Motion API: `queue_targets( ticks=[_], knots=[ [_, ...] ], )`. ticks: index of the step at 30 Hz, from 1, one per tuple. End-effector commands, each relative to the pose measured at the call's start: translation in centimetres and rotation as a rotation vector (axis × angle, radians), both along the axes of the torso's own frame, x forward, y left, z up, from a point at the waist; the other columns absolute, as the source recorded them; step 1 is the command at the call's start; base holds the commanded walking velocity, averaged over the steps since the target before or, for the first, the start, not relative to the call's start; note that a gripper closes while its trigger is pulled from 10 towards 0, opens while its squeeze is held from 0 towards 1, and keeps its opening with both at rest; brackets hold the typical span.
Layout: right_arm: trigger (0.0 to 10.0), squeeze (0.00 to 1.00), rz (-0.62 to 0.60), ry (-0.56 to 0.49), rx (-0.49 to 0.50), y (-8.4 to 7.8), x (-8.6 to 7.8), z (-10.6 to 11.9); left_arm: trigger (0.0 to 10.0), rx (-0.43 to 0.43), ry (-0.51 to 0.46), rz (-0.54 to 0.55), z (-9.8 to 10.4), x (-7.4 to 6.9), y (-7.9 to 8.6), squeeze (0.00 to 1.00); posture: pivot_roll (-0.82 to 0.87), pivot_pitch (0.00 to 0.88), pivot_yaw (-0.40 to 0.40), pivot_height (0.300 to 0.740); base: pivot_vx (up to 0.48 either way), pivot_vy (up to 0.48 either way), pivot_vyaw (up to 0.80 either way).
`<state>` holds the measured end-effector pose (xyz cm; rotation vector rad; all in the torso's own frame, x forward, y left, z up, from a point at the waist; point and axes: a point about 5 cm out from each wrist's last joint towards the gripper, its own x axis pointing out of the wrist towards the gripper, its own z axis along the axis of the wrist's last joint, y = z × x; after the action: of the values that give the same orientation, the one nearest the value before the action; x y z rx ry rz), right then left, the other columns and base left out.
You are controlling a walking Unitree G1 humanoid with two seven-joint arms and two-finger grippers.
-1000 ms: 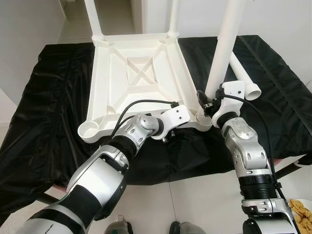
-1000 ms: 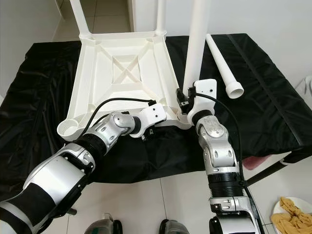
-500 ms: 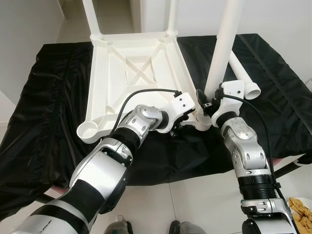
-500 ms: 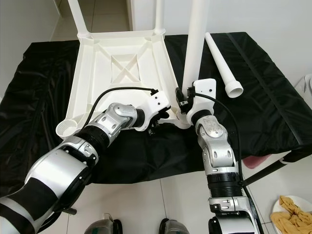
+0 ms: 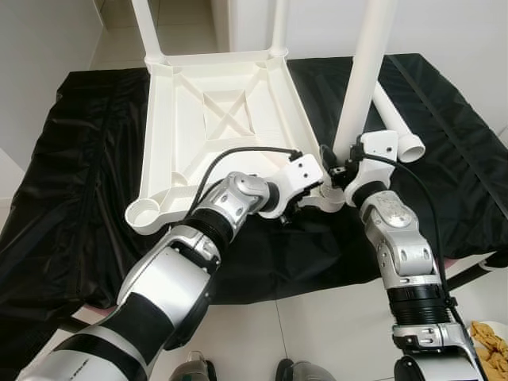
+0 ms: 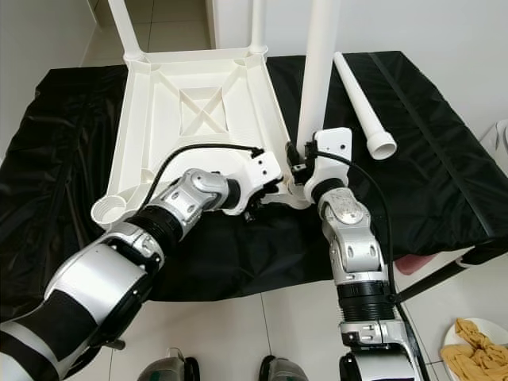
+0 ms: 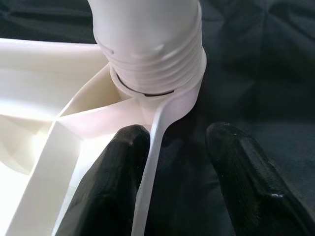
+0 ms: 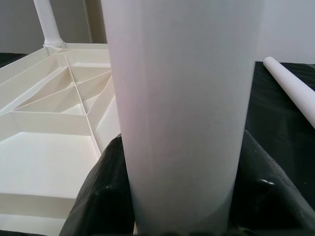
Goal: Building children table
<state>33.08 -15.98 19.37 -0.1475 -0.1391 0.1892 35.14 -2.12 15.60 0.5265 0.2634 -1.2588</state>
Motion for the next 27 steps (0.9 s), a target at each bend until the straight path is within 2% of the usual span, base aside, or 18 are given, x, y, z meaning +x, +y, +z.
queue_targets(
  ticks=[1,11,12,13,14,15,27],
  knots=[
    [10.0,0.0,-0.014,0.09,-0.006,-0.2,-0.07,-1.93,10.0,0.081,0.053,0.025,-1.95,-0.34,0.63,0.0,-0.01,0.079,0.051,0.74,0.0,0.0,0.0],
    [10.0,0.0,-0.013,0.088,-0.003,-0.15,0.09,-1.86,9.8,0.102,0.042,0.084,-2.19,-0.06,0.88,0.0,0.0,0.081,0.047,0.74,0.0,0.0,0.0],
    [10.0,0.0,-0.013,0.088,-0.004,-0.16,0.1,-1.86,4.5,0.101,0.041,0.078,-2.17,-0.07,0.87,0.0,0.0,0.081,0.047,0.74,0.0,0.0,0.0],
    [10.0,0.0,-0.013,0.088,-0.004,-0.16,0.1,-1.86,4.5,0.101,0.041,0.078,-2.17,-0.07,0.87,0.0,0.0,0.081,0.047,0.74,0.0,0.0,0.0],
    [10.0,0.0,-0.014,0.087,-0.005,-0.16,0.09,-1.86,4.0,0.106,0.034,0.074,-2.15,-0.06,0.89,0.0,0.0,0.081,0.047,0.74,0.0,0.0,0.0],
    [10.0,0.0,-0.014,0.087,-0.005,-0.16,0.11,-1.85,0.0,0.109,0.03,0.065,-2.14,-0.08,0.91,0.0,0.0,0.08,0.046,0.74,0.0,0.0,0.0],
    [10.0,0.0,-0.012,0.057,0.02,-0.38,0.23,-1.42,0.0,0.121,0.014,0.011,-2.3,-0.35,0.98,0.0,0.0,0.075,0.037,0.74,0.0,0.0,0.0]
  ],
)
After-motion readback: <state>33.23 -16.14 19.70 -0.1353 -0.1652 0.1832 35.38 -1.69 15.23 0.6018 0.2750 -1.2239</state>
